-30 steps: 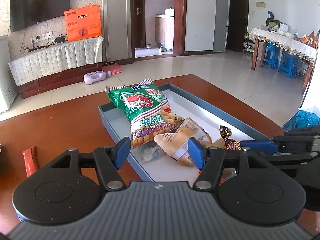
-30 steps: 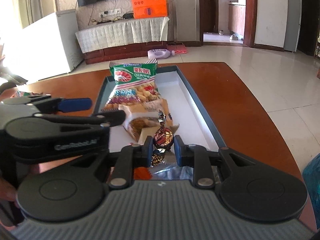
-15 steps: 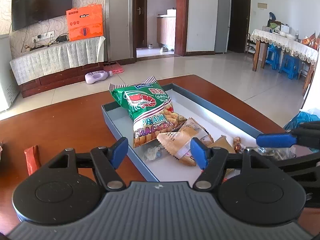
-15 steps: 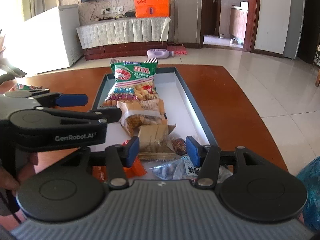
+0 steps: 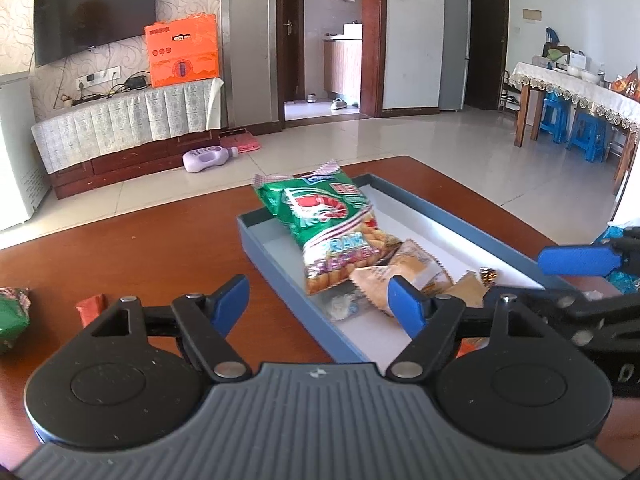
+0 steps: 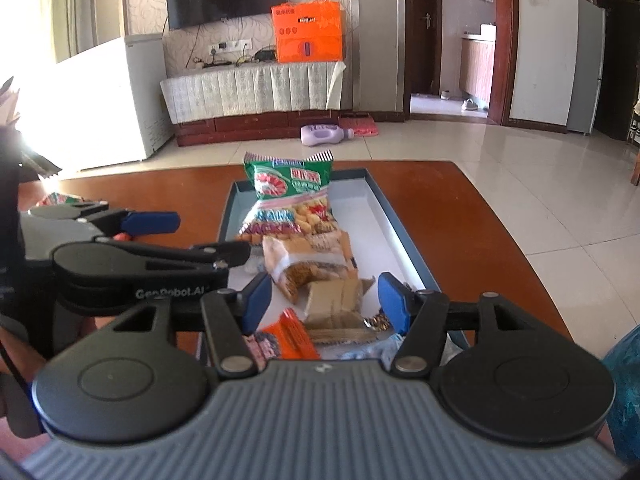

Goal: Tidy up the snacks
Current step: 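Withdraw both open tools from the box toward the remaining snacks, then reach the left tool to the green cracker bag while the right tool reaches the red candy bar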

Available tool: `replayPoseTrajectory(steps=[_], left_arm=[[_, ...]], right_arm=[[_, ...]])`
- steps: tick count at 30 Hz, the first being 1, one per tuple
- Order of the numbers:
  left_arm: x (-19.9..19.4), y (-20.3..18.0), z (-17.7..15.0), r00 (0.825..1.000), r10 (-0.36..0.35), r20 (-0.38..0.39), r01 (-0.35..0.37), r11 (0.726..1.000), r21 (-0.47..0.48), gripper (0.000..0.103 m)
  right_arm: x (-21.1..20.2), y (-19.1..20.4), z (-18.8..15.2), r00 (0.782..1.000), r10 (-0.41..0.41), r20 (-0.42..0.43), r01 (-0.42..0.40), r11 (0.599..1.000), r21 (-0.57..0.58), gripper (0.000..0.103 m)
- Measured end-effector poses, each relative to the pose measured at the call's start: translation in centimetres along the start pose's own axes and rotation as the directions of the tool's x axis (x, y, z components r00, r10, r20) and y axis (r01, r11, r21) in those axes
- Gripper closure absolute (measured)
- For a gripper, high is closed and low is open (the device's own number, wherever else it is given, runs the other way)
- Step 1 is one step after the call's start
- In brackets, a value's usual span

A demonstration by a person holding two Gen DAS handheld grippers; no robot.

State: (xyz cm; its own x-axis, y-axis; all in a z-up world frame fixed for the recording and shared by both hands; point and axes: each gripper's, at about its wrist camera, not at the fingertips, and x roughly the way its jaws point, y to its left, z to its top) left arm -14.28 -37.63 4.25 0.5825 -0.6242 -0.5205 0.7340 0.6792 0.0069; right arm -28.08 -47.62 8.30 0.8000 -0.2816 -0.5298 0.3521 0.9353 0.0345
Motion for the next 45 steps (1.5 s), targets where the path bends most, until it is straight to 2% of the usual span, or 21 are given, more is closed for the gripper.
replayPoseTrajectory(steps=[6,11,16,19,23,27,29,30,35,38,41,45], left_arm=[[-1.1,2.3,-0.3,0.999,0.052,0.011,-0.052,0.999,0.001,0.021],[-2.7,5.9,-0.8,0.992,0.125,0.024,-0.124,0.992,-0.04,0.021],[-4.2,10.2,-1.4,0.978,0.206,0.017,-0.203,0.974,-0.099,0.016],[-5.3,13.2,-1.9,0.964,0.265,0.01,-0.261,0.956,-0.134,0.015],[-7.2,17.3,-2.6,0.927,0.375,0.016,-0.366,0.912,-0.184,0.014],[-9.0,21.1,-3.7,0.87,0.493,0.021,-0.48,0.856,-0.193,0.009],[-9.7,23.2,-4.4,0.851,0.524,0.004,-0.512,0.833,-0.207,0.009],[-9.8,24.2,-4.8,0.848,0.53,-0.01,-0.519,0.826,-0.219,0.009],[-10.1,28.2,-6.7,0.857,0.512,-0.062,-0.507,0.814,-0.285,0.009],[-9.8,29.6,-7.3,0.873,0.484,-0.064,-0.477,0.816,-0.326,0.009],[-9.2,30.9,-7.7,0.898,0.434,-0.076,-0.428,0.822,-0.376,0.009],[-9.0,31.6,-7.9,0.905,0.422,-0.055,-0.409,0.825,-0.389,0.009]], right_arm=[[0.1,2.0,0.8,0.999,0.027,0.024,-0.027,1.0,-0.005,0.042],[0.4,4.0,1.1,0.998,0.056,0.031,-0.055,0.998,-0.013,0.042],[0.9,6.4,1.4,0.995,0.093,0.037,-0.092,0.995,-0.026,0.042],[1.4,8.1,1.5,0.992,0.12,0.029,-0.119,0.992,-0.041,0.042],[2.2,10.4,1.6,0.987,0.158,0.011,-0.157,0.986,-0.05,0.042],[2.9,12.7,1.5,0.982,0.19,0.003,-0.189,0.98,-0.065,0.042],[3.2,13.7,1.5,0.979,0.203,-0.002,-0.203,0.976,-0.078,0.042],[3.4,14.1,1.4,0.978,0.209,-0.006,-0.209,0.974,-0.083,0.042],[4.4,16.2,1.3,0.974,0.226,-0.026,-0.227,0.969,-0.098,0.042],[5.1,17.2,1.0,0.972,0.23,-0.041,-0.233,0.966,-0.113,0.042],[5.7,17.8,1.0,0.972,0.231,-0.049,-0.236,0.963,-0.133,0.042],[6.8,18.3,1.1,0.97,0.234,-0.059,-0.24,0.961,-0.138,0.042]])
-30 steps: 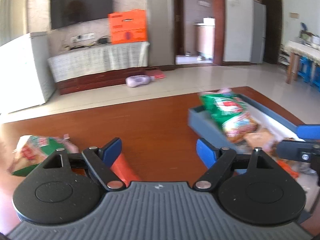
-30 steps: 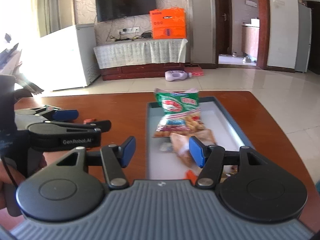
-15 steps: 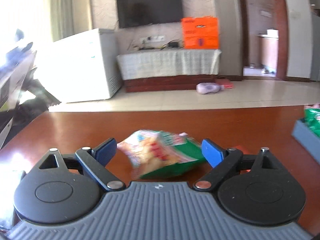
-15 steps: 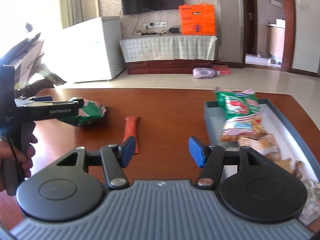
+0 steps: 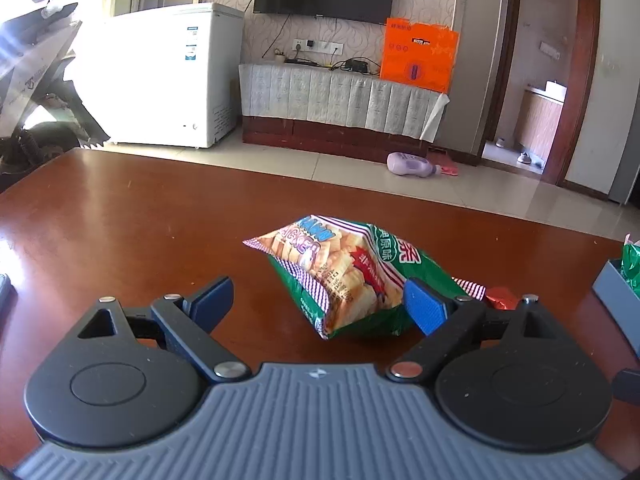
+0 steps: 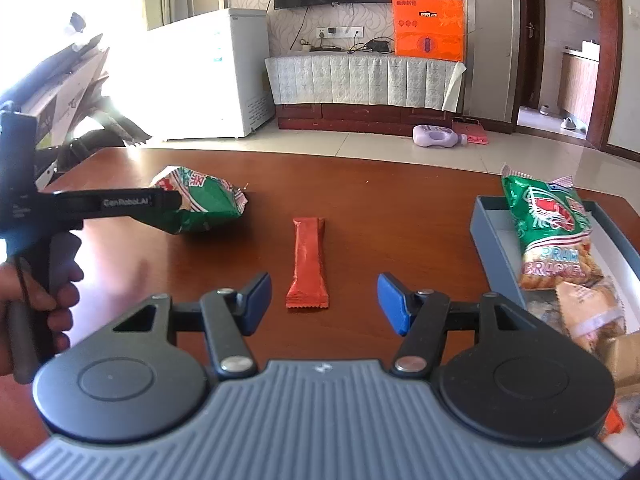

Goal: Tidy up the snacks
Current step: 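Reach the left tool to the green cracker bag while the right tool reaches the red candy bar, then close the left tool on the cracker bag while the right tool grips the candy bar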

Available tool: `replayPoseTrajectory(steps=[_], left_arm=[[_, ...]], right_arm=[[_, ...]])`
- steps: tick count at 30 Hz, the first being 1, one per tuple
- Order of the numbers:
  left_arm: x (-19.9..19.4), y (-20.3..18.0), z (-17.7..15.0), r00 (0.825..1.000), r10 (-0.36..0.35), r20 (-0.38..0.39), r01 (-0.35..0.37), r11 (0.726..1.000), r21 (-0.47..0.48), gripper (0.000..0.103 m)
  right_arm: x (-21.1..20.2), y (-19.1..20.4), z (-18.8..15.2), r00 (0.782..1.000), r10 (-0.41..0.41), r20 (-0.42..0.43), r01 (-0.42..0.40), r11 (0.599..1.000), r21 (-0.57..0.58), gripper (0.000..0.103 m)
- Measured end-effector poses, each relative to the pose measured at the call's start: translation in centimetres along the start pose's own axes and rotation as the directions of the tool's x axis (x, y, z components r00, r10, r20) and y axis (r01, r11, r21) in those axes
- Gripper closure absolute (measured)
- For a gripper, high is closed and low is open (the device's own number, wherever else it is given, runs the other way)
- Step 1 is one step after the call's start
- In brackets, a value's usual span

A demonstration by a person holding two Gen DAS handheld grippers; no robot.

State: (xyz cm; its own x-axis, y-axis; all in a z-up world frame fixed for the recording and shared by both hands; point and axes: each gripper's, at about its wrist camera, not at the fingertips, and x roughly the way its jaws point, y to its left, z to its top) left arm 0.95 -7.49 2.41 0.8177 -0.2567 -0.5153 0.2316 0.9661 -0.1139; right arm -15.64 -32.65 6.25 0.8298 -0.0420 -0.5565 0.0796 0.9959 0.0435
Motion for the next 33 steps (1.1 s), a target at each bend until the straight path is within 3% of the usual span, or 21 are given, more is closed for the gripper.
replayPoseTrajectory(steps=[4,5,8,17,33], left_arm=[[1.1,0.2,-0.2,1.0,-0.016,-0.018,0.016,1.0,-0.025,0.011],[1.1,0.4,-0.3,1.0,-0.026,-0.013,0.026,0.999,-0.032,0.017],[1.5,0.5,-0.5,0.998,-0.056,-0.033,0.054,0.998,-0.033,0.05],[2.1,0.2,-0.8,0.994,-0.11,-0.029,0.109,0.993,-0.039,0.076],[1.5,-1.7,-0.7,0.991,-0.134,-0.018,0.134,0.991,0.024,0.082]], right_arm=[[1.2,0.4,0.1,1.0,-0.003,-0.004,0.003,1.0,-0.005,0.042],[1.5,0.5,0.2,1.0,0.0,-0.005,0.0,1.0,-0.002,0.042],[2.5,0.9,0.4,1.0,0.001,-0.012,-0.001,1.0,-0.015,0.042],[5.2,1.3,0.9,0.999,-0.019,-0.026,0.019,1.0,-0.025,0.042],[8.3,1.1,1.4,0.995,-0.026,-0.093,0.024,1.0,-0.018,0.048]])
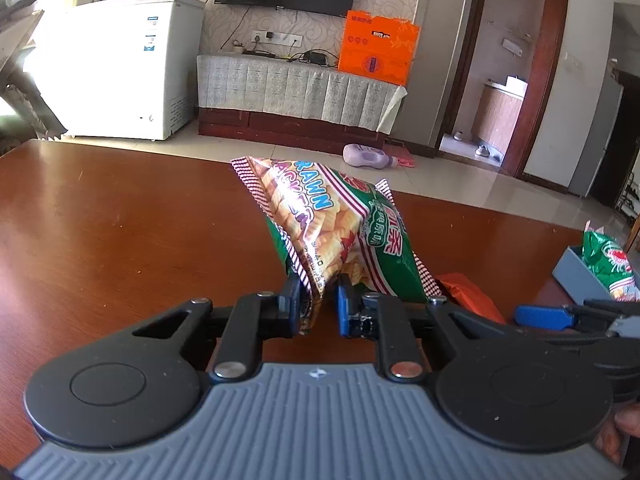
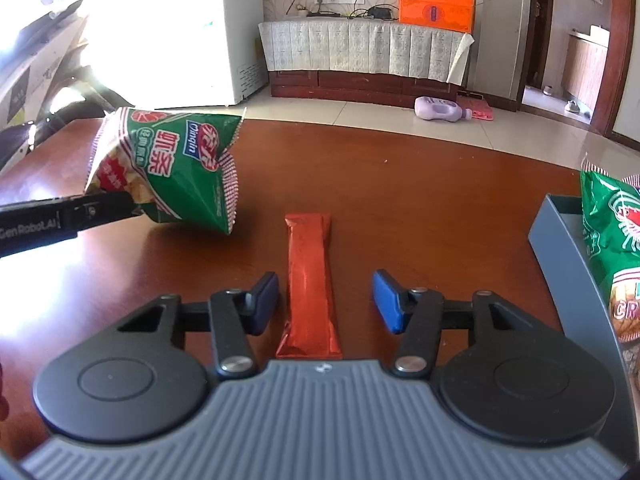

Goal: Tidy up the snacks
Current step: 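Close the left tool on the cracker bag while the right tool grips the candy bar, then carry the cracker bag in the left tool and candy bar in the right tool to the box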

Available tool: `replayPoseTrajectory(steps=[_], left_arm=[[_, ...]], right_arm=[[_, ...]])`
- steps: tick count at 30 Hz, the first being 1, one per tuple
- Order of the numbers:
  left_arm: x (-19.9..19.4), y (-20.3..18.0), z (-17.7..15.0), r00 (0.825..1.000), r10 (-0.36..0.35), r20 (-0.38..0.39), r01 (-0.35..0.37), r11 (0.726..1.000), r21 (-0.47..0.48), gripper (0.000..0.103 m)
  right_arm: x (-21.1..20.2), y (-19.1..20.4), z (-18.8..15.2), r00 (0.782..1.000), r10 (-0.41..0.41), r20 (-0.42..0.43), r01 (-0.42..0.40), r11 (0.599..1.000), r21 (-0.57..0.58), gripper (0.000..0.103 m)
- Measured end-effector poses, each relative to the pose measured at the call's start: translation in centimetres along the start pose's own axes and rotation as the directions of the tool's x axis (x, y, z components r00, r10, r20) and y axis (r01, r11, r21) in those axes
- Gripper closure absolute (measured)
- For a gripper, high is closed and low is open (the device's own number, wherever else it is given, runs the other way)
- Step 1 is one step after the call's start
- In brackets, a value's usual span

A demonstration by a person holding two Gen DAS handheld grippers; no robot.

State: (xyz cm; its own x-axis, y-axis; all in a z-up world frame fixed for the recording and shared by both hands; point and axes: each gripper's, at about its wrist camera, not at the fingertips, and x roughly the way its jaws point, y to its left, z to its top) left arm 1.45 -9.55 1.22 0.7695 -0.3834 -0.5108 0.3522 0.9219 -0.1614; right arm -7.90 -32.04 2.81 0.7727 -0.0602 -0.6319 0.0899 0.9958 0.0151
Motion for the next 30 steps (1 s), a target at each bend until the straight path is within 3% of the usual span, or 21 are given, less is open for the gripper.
replayPoseTrajectory(steps=[3,5,13,30], left_arm=[[0.2,0.1,0.0,1.0,0.012,-0.007,-0.011,1.0,0.02,0.082],[0.3,-0.1,0.0,1.0,0.016,-0.009,-0.015,1.0,0.023,0.082],[0.4,-1.0,0.3,1.0,0.026,-0.008,-0.026,0.999,0.026,0.082],[-0.7,-4.3,-0.7,1.0,0.025,-0.011,-0.024,0.996,0.087,0.082]], right_arm=[[-0.1,-0.4,0.0,1.0,0.004,0.004,-0.004,1.0,-0.002,0.059],[-0.2,-0.5,0.0,1.0,0.009,0.005,-0.009,1.0,-0.008,0.078],[-2.0,0.0,-0.4,0.999,0.033,-0.005,-0.033,0.999,-0.036,0.079],[-9.1,-0.4,-0.6,0.996,0.045,0.082,-0.042,0.998,-0.038,0.079]])
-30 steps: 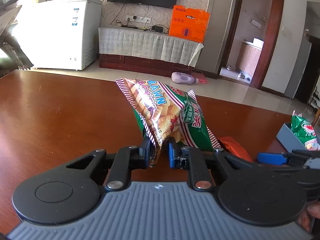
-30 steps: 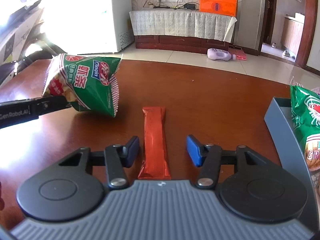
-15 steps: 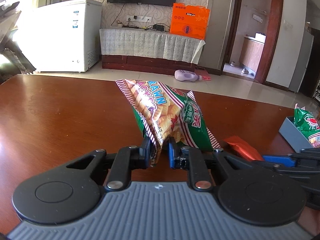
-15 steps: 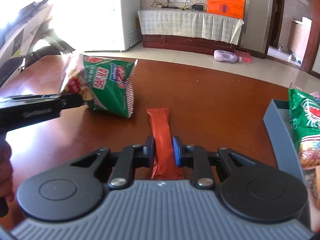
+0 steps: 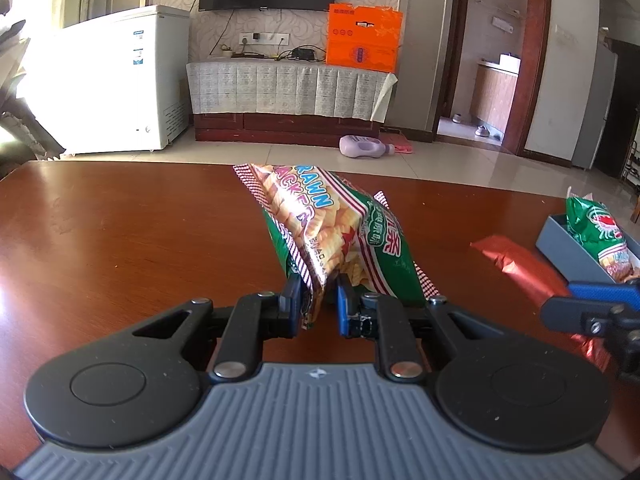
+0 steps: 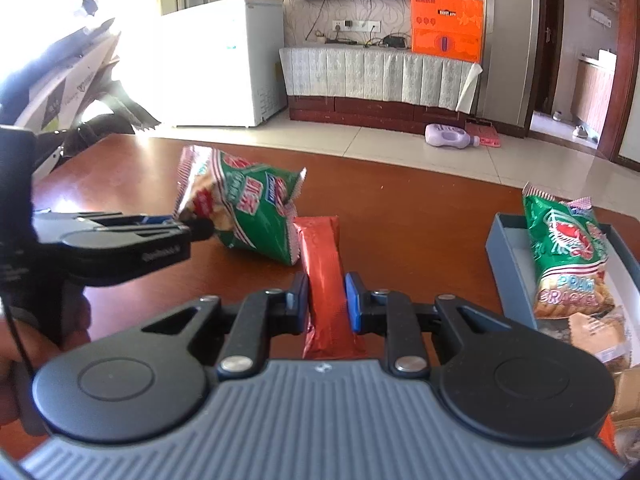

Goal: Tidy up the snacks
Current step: 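Carry the cracker bag in the left tool and candy bar in the right tool to the box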

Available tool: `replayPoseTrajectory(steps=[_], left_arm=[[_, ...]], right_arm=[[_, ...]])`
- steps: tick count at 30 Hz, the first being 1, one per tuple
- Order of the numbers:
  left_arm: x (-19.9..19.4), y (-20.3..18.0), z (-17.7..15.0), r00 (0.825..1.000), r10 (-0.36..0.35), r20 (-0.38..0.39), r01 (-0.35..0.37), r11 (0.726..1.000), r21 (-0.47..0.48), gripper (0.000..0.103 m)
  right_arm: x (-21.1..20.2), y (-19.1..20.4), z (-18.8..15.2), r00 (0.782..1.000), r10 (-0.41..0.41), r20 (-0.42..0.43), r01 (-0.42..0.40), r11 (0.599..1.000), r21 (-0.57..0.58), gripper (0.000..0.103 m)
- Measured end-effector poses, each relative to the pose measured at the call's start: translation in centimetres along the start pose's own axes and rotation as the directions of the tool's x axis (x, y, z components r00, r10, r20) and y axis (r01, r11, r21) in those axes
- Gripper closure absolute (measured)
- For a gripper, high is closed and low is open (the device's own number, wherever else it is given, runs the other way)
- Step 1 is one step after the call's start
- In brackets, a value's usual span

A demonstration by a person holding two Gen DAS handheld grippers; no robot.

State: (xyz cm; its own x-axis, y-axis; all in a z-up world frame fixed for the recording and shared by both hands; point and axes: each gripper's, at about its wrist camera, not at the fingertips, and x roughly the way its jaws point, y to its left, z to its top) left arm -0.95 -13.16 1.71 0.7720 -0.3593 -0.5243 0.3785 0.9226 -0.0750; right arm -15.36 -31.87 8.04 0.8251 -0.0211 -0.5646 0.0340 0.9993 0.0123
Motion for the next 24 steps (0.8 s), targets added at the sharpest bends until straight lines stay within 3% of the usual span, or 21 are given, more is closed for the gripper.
replayPoseTrajectory(steps=[10,24], left_arm=[[-1.0,-2.9,-0.2,1.0,-0.021,0.013,0.02,0.996,0.083,0.082],[-2.3,-5.4,-0.5,0.998,-0.05,0.034,0.045,0.989,0.138,0.082]], right_arm=[[-3.1,-1.2,0.5,0.996,0.011,0.088,-0.014,0.999,0.04,0.08],[-6.1,-2.7,-0.1,0.992,0.004,0.122,-0.013,0.998,0.069,0.08]])
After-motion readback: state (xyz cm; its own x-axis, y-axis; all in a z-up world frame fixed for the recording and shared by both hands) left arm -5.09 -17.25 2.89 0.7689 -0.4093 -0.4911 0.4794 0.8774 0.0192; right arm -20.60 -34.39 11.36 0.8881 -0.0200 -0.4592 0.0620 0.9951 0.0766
